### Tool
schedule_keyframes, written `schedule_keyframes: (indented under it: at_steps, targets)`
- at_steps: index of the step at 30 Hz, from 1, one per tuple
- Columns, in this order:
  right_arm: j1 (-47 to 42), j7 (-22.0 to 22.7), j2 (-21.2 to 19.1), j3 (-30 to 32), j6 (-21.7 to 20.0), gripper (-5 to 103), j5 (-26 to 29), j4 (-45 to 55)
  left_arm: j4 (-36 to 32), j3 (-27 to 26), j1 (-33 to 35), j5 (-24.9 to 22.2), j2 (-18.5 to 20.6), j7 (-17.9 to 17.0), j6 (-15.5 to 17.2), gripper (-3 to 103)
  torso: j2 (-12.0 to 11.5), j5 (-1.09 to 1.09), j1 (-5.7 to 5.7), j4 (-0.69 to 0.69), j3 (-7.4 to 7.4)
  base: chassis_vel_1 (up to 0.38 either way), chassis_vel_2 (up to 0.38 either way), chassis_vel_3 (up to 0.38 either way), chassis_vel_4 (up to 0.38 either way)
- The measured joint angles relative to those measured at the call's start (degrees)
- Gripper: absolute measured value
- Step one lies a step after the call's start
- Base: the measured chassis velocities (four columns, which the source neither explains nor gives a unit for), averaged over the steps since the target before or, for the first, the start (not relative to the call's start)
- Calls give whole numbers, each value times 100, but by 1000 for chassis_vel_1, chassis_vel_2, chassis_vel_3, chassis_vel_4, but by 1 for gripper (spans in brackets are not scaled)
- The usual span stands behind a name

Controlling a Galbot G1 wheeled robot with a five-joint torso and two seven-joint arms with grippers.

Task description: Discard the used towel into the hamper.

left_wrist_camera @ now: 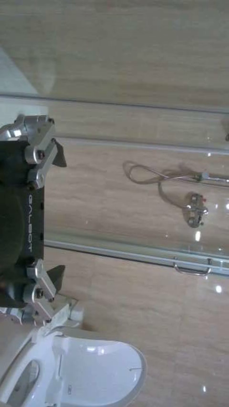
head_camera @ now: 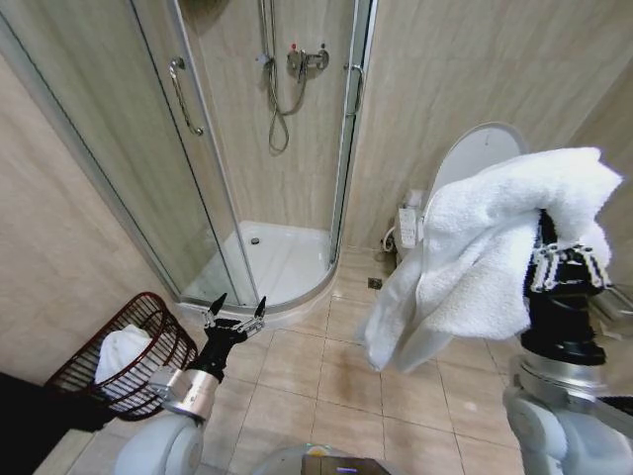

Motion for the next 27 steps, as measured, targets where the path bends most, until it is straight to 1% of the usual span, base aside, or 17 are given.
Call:
schedule_keyframes:
  at_steps: [7, 11, 17, 20, 21, 24, 27]
  targets:
    - [-9, -40, 38, -29, 16, 12, -51, -7, 0, 0, 0, 0, 0, 0, 0, 100, 150, 0, 62, -1, 85, 0, 0, 0, 0]
    - [-4, -17, 36, -35, 57, 12, -57, -21, 0, 0, 0, 0, 0, 0, 0, 100, 262, 0, 116, 0, 144, 0, 0, 0, 0]
    - [1, 39, 29, -32, 69, 12, -70, -36, 0, 0, 0, 0, 0, 0, 0, 100, 341, 0, 147, -2, 188, 0, 0, 0, 0]
    - [-6, 33, 39, -51, 57, 12, -83, -30, 0, 0, 0, 0, 0, 0, 0, 100, 435, 0, 192, 1, 240, 0, 0, 0, 0]
    - [-6, 33, 39, -51, 57, 12, -83, -30, 0, 0, 0, 0, 0, 0, 0, 100, 435, 0, 192, 1, 240, 0, 0, 0, 0]
    - [-8, 31, 44, -62, 59, 12, -87, -23, 0, 0, 0, 0, 0, 0, 0, 100, 527, 0, 234, -2, 292, 0, 0, 0, 0]
    - [-7, 31, 41, -62, 73, 12, -91, -23, 0, 0, 0, 0, 0, 0, 0, 100, 575, 0, 259, -2, 317, 0, 0, 0, 0]
